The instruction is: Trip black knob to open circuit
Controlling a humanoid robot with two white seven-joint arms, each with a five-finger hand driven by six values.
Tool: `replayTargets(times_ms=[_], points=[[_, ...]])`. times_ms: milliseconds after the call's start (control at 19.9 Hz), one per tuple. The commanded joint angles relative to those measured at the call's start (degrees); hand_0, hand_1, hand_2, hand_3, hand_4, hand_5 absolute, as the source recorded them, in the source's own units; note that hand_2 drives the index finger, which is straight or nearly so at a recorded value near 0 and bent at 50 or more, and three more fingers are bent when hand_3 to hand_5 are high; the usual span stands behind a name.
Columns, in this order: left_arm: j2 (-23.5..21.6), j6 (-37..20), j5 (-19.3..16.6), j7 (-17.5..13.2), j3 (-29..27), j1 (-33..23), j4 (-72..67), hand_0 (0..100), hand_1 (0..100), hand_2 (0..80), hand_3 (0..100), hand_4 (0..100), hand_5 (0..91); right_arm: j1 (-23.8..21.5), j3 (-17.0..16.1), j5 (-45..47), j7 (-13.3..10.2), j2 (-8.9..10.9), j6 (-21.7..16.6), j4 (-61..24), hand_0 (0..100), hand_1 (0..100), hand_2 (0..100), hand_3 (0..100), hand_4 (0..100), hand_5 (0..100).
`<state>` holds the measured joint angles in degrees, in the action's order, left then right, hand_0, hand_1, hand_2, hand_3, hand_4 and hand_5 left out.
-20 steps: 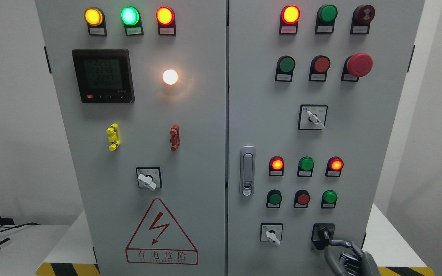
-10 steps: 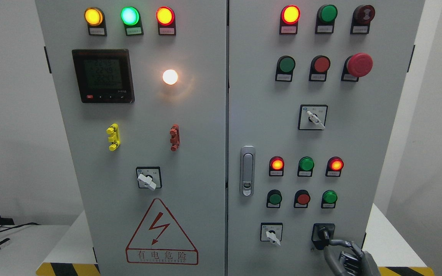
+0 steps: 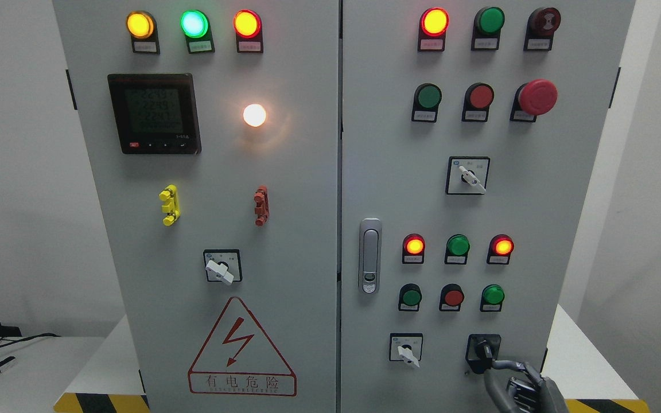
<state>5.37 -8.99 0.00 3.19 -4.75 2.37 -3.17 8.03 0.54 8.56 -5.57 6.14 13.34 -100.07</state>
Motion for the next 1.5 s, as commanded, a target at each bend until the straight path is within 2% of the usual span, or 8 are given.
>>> replayTargets(times_ms=[0,301,401,853,1455], points=[[0.0,0.0,-1.8,0.0,0.0,0.0,0.0,12,39,0.0,0,0,0.0,0.1,1.9,0.1,0.1,-0.25,0.0,0.0,38,70,44,100,100,95],[0.0,0.0,-1.8,0.0,0.0,0.0,0.0,12,39,0.0,0,0,0.0,0.3,3.3,0.1,0.1,-0.33,0.1,0.3,39,70,44,100,100,95],[0.1,0.0,-1.8,0.0,0.0,0.0,0.0,12,39,0.0,0,0,0.0,0.3,3.8,0.2,0.1,-0.95,0.1,0.3,39,70,45,100,100,95],[0.0,0.0,-1.8,0.0,0.0,0.0,0.0,12,39,0.0,0,0,0.0,0.5,3.9,0.2,0.1,-1.91,0.1,0.8,39,70,45,100,100,95],[0.0,0.0,-1.8,0.0,0.0,0.0,0.0,12,39,0.0,0,0,0.0,0.8,3.5,0.1,0.1,-1.74,0.0,1.2,39,69,44,100,100,95]])
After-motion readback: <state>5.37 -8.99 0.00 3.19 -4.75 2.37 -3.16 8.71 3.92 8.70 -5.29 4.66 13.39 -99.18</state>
